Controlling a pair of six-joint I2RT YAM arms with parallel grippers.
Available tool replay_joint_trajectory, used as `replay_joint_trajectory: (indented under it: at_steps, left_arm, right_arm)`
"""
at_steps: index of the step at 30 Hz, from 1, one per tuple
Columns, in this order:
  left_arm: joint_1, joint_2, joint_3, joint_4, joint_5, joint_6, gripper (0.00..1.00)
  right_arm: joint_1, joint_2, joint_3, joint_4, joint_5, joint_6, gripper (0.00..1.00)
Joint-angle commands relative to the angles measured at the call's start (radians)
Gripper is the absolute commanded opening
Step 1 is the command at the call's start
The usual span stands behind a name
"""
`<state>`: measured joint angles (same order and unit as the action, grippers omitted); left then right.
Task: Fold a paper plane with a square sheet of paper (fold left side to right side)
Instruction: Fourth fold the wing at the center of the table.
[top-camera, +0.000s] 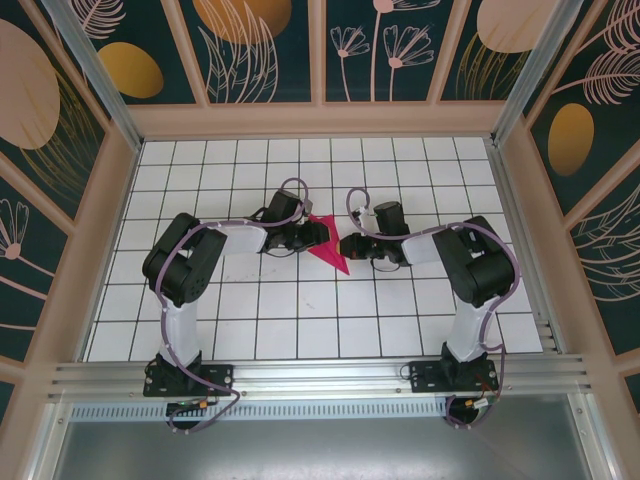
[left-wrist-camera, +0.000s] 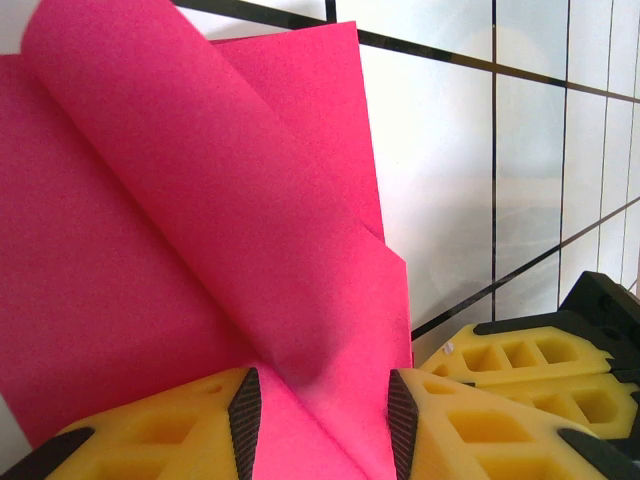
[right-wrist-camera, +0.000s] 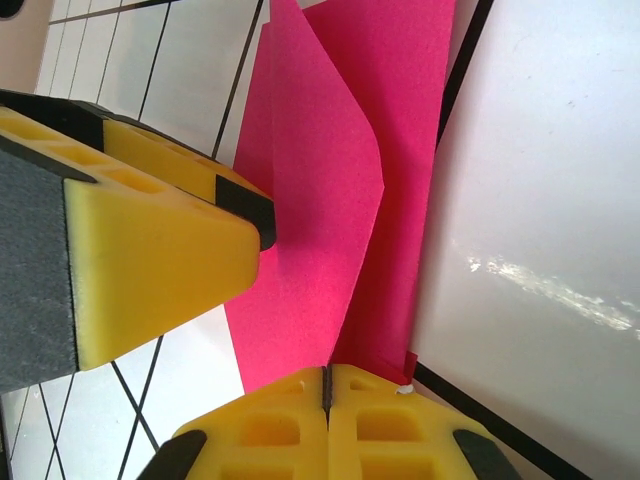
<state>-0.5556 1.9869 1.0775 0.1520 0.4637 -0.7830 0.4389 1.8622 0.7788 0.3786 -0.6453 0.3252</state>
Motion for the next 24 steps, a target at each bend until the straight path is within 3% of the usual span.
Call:
replay_joint_trajectory:
  at_steps: [1, 24]
  left_arm:
    - [-0.003, 0.004, 0.009, -0.048, -0.023, 0.019, 0.42]
    - [-0.003, 0.003, 0.002, -0.045, -0.024, 0.019, 0.42]
  right_arm:
    - [-0.01, 0.016, -0.006, 0.011, -0.003, 0.009, 0.05]
    - [-0.012, 0.036, 0.044, -0.059, 0.031, -0.018, 0.05]
